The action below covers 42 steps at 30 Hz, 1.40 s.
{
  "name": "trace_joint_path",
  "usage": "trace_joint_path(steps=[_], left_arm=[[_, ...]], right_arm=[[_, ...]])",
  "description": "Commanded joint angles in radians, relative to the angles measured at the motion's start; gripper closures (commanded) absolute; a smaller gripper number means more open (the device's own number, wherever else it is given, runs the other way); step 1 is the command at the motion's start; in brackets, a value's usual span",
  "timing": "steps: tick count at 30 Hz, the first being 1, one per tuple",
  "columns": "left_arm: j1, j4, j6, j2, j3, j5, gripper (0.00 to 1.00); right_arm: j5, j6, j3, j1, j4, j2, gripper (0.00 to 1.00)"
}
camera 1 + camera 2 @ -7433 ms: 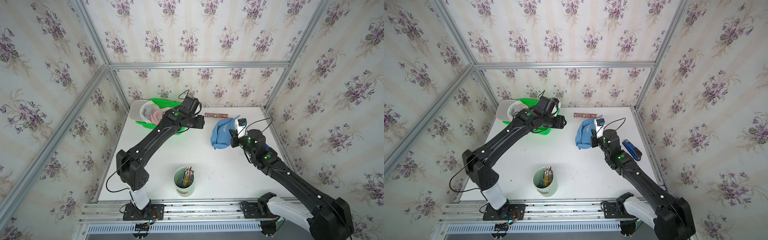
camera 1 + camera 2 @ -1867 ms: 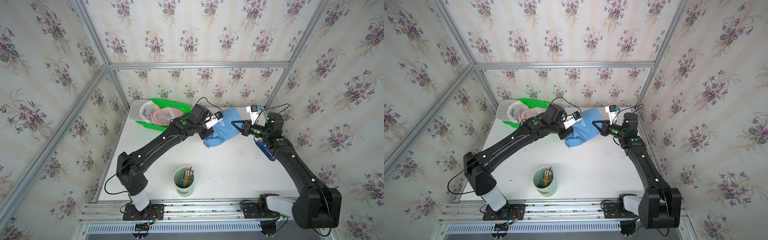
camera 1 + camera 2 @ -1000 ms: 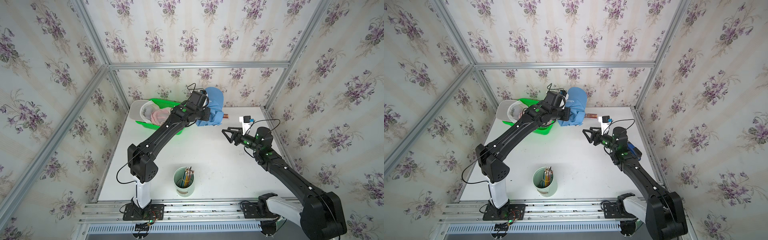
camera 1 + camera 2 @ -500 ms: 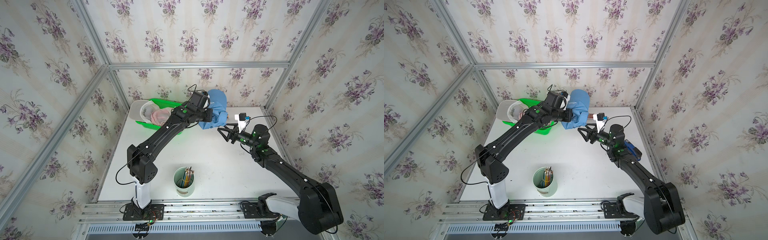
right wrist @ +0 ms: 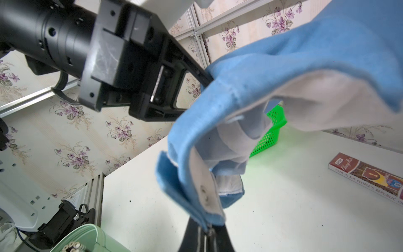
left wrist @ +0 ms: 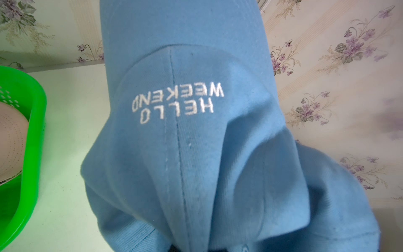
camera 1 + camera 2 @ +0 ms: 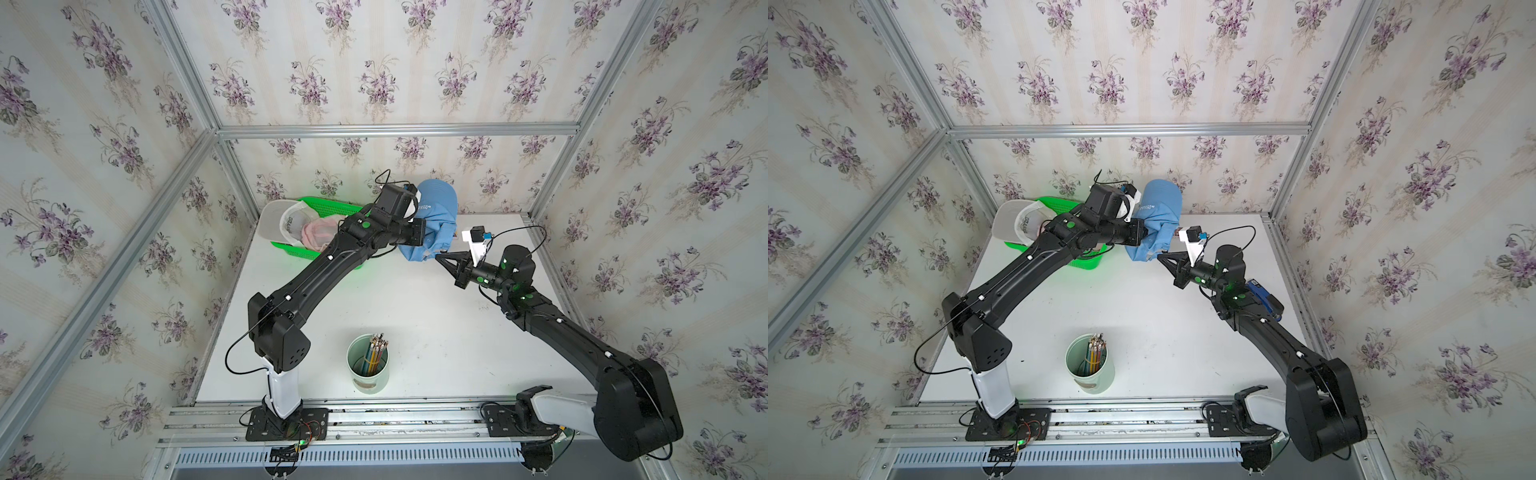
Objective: Turn the baseball cap inside out
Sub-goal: Turn over the baseball cap.
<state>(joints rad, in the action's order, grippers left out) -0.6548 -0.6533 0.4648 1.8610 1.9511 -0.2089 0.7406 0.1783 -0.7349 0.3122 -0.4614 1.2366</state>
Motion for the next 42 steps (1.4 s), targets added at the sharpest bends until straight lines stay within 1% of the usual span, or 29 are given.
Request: trace_joint_path(steps=[1,5,8,11,14,18,21,22,25,26,28,31,32,33,34,35,37,39,42], left_arm=[[0.006,0.048,-0.008,-0.028,-0.028,-0.032,1.00],[0.015,0.060,-0.006,-0.066,-0.065,-0.031,1.00],[0.029,0.069,-0.006,-0.085,-0.086,-0.027,1.00],[0.040,0.070,-0.001,-0.092,-0.099,-0.048,1.00],[0.041,0.068,0.000,-0.092,-0.112,-0.086,1.00],[0.042,0.006,-0.053,-0.090,-0.097,-0.120,1.00],[0.042,-0.063,-0.104,-0.086,-0.084,-0.143,1.00],[0.042,-0.074,-0.109,-0.086,-0.085,-0.157,1.00],[0.043,-0.059,-0.101,-0.092,-0.122,-0.249,1.00],[0.044,-0.047,-0.094,-0.087,-0.131,-0.293,1.00],[0.045,-0.059,-0.095,-0.049,-0.111,-0.415,1.00],[0.041,-0.090,-0.110,0.001,-0.075,-0.521,1.00],[0.037,-0.096,-0.121,0.002,-0.075,-0.525,1.00],[0.029,-0.120,-0.152,0.003,-0.070,-0.502,1.00],[0.021,-0.172,-0.188,0.008,-0.049,-0.439,1.00],[0.014,-0.212,-0.217,0.012,-0.029,-0.392,1.00],[0.012,-0.281,-0.266,0.028,0.012,-0.357,1.00],[0.012,-0.321,-0.303,0.038,0.036,-0.312,1.00],[0.026,-0.342,-0.331,0.054,0.066,-0.212,1.00]], right_arm=[[-0.047,-0.080,-0.012,-0.006,0.129,-0.009,1.00],[-0.092,-0.077,0.004,-0.042,0.168,-0.012,1.00],[-0.154,-0.109,-0.019,-0.051,0.247,0.005,1.00],[-0.220,-0.124,-0.038,-0.056,0.299,0.020,1.00],[-0.281,-0.127,-0.046,-0.060,0.314,0.029,1.00],[-0.405,-0.118,-0.075,-0.074,0.353,0.075,1.00],[-0.467,-0.097,-0.088,-0.085,0.347,0.100,1.00],[-0.469,-0.105,-0.092,-0.084,0.345,0.107,1.00],[-0.502,-0.108,-0.104,-0.084,0.340,0.119,0.99],[-0.511,-0.107,-0.106,-0.085,0.336,0.118,0.97],[-0.516,-0.108,-0.114,-0.085,0.338,0.116,0.95],[-0.498,-0.107,-0.131,-0.085,0.341,0.116,0.93],[-0.507,-0.101,-0.137,-0.085,0.344,0.118,0.91],[-0.512,-0.097,-0.147,-0.085,0.356,0.121,0.87],[-0.504,-0.098,-0.159,-0.085,0.369,0.124,0.82],[-0.492,-0.098,-0.164,-0.085,0.376,0.125,0.77],[-0.462,-0.086,-0.167,-0.085,0.386,0.112,0.64],[-0.446,-0.085,-0.162,-0.085,0.399,0.089,0.55],[-0.448,-0.094,-0.162,-0.085,0.458,0.057,0.48]])
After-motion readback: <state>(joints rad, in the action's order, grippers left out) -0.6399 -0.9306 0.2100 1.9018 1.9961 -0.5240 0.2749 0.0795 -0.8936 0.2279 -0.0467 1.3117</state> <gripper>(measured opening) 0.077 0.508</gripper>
